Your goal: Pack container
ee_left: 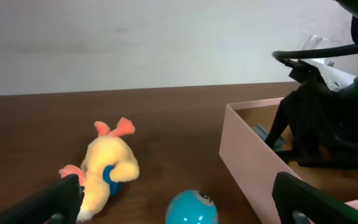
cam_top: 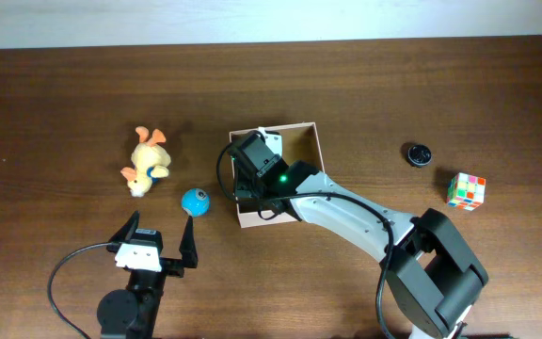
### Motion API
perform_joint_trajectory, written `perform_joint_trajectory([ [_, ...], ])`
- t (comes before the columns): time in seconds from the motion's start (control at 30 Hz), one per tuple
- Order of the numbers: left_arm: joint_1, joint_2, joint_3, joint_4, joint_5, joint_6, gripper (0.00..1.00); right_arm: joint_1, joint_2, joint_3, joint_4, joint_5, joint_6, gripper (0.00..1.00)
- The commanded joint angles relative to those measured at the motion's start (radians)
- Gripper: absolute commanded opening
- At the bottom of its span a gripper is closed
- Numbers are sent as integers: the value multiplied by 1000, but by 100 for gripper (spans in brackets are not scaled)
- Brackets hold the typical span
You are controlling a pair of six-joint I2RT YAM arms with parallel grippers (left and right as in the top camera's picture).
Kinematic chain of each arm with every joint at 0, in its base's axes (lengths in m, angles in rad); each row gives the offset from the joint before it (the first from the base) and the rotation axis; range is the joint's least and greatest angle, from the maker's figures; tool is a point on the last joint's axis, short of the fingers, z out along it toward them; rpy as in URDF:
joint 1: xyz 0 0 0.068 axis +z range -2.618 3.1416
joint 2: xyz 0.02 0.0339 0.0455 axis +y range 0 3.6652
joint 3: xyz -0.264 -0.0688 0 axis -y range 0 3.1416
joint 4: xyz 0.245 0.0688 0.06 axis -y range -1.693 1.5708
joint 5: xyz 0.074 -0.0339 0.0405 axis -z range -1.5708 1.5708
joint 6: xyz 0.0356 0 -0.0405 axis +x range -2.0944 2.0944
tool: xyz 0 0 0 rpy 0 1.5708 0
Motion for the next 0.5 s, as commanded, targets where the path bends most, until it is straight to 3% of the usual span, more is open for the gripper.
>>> perform_joint_trajectory([
  [0.0,5,-10,-5,-2,8,16,99,9,7,21,14,13,23,56],
  [0.47,5,-10,-5,-1,8,16,99,8,7,21,40,21,117,56],
])
